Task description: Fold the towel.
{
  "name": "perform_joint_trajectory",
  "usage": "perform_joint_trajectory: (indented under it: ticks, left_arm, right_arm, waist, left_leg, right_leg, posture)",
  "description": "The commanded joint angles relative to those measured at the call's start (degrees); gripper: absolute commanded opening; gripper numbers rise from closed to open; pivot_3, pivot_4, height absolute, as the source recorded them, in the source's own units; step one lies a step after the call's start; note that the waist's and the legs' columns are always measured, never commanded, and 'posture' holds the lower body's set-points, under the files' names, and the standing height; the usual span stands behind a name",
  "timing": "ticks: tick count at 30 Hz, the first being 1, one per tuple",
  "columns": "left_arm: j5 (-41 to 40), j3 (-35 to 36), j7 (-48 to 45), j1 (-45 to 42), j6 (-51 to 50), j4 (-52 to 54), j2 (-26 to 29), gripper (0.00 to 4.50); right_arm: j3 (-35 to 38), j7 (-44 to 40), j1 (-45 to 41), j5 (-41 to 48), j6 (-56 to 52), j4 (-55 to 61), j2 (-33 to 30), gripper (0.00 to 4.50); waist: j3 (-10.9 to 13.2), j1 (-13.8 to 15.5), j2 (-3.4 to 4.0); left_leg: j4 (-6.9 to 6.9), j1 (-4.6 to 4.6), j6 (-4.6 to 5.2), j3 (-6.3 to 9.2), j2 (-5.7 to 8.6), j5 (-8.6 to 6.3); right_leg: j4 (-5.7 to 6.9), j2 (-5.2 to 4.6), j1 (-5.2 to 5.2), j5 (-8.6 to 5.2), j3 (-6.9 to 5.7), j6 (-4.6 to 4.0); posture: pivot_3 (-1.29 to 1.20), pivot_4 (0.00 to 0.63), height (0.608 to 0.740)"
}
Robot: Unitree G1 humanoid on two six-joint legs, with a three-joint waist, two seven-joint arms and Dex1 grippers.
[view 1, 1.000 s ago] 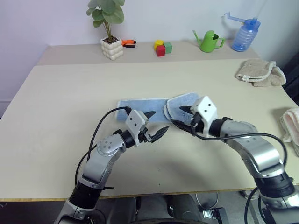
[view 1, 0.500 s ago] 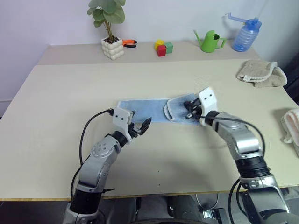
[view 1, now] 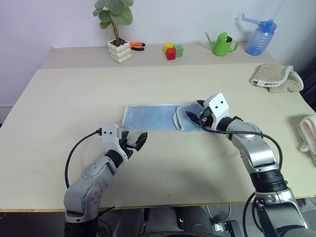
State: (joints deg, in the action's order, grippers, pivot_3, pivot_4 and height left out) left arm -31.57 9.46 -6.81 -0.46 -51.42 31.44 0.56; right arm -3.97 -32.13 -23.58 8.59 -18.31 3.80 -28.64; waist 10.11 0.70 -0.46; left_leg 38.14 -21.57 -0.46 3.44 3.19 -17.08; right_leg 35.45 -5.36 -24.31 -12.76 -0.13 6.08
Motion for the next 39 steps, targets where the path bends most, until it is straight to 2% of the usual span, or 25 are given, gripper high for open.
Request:
perform_joint_trajectory:
  ticks: [1, 4, 8, 14, 17, 24, 29, 33, 36, 39]
  left_arm:
    - [-8.1, 7.9, 8.9, -4.5, -4.8, 0.6, -5.8, 4.50]
    - [-12.9, 12.6, 16.6, -9.1, -6.5, -2.7, -10.3, 4.50]
    - [-17.7, 15.5, 23.5, -12.9, -7.2, -6.9, -12.3, 4.50]
    - [-22.2, 15.3, 27.5, -17.2, -3.2, -15.1, -11.5, 4.50]
    - [-26.4, 16.0, 29.2, -18.4, -1.8, -18.0, -12.3, 3.62]
    - [-29.1, 13.4, 28.7, -20.1, 3.6, -20.0, -10.8, 0.04]
    - [-21.8, 12.0, 24.8, -21.2, 15.9, -17.5, -7.6, 0.04]
    - [-10.9, 9.7, 19.2, -21.5, 23.7, -18.4, -0.2, 0.04]
    - [-8.8, 9.6, 15.4, -23.2, 26.9, -19.1, 3.2, 0.04]
    - [-8.2, 6.5, 10.2, -24.4, 26.4, -18.2, 5.4, 0.04]
  right_arm:
    - [1.6, -0.1, -0.9, -0.4, 1.4, 2.7, -0.7, 3.72]
    - [2.3, 0.6, -1.3, -0.6, 1.5, 2.7, -0.2, 3.72]
    - [2.6, 0.8, -1.4, -0.8, 1.7, 3.1, -0.1, 3.72]
    - [3.1, 1.5, -1.2, -1.0, 1.6, 3.5, 0.0, 3.72]
    - [3.1, 1.8, -1.0, -0.9, 1.2, 4.6, 0.2, 3.78]
    - [2.4, 2.5, 0.3, -1.3, 0.7, 6.5, 0.6, 3.78]
    - [2.4, 2.4, 1.2, -1.5, 0.4, 7.0, 0.4, 3.78]
    - [2.6, 2.3, 1.3, -1.7, 0.5, 6.5, 0.3, 3.78]
    - [2.5, 2.2, 1.4, -1.8, 0.6, 6.3, 0.2, 3.78]
    - [2.4, 2.3, 1.4, -2.1, 0.8, 5.9, 0.2, 3.78]
  waist:
    - [0.0, 0.0, -0.04]
    - [0.0, 0.0, -0.07]
    - [0.0, 0.0, -0.07]
    - [0.0, 0.3, -0.05]
    - [0.0, 0.2, -0.05]
    - [0.0, 0.1, -0.07]
    - [0.0, 0.0, -0.07]
    - [0.0, -0.2, -0.07]
    - [0.0, -0.1, -0.07]
    - [0.0, 0.2, -0.07]
  left_leg:
    - [0.01, -0.01, 0.00, 0.01, 0.00, 0.00]
    - [0.02, 0.00, -0.02, 0.03, 0.00, 0.01]
    - [0.02, -0.01, -0.04, 0.02, 0.03, 0.02]
    - [0.02, 0.01, -0.14, 0.05, 0.06, 0.08]
    - [0.02, 0.06, -0.10, 0.06, 0.08, 0.06]
    - [0.02, 0.03, -0.36, 0.05, 0.07, 0.20]
    - [0.02, 0.01, -0.37, 0.03, 0.07, 0.20]
    - [-0.02, 0.03, -0.37, -0.02, 0.06, 0.21]
    - [-0.03, 0.03, -0.36, -0.01, 0.02, 0.20]
    - [-0.01, -0.03, -0.34, 0.03, 0.04, 0.19]
  right_leg:
    - [0.00, 0.00, 0.00, 0.00, -0.01, 0.00]
    - [0.02, 0.01, 0.01, 0.00, -0.02, 0.00]
    - [-0.02, 0.00, 0.01, 0.00, -0.02, 0.00]
    - [-0.01, -0.02, 0.06, 0.00, -0.03, -0.01]
    - [-0.01, -0.02, 0.13, 0.00, -0.02, -0.02]
    - [-0.04, -0.01, 0.10, 0.01, -0.02, -0.01]
    - [-0.07, 0.00, 0.07, 0.01, -0.02, -0.01]
    - [-0.09, 0.05, 0.06, 0.01, 0.00, -0.02]
    - [-0.09, 0.10, 0.04, 0.01, 0.00, -0.03]
    - [-0.11, 0.04, 0.05, 0.01, -0.01, -0.03]
  posture:
    - [0.00, 0.150, 0.731]
    - [0.00, 0.150, 0.731]
    - [0.00, 0.150, 0.731]
    - [0.00, 0.150, 0.731]
    - [0.00, 0.150, 0.731]
    - [0.00, 0.150, 0.731]
    - [0.00, 0.150, 0.731]
    - [0.00, 0.150, 0.731]
    - [0.00, 0.150, 0.731]
    - [0.00, 0.150, 0.731]
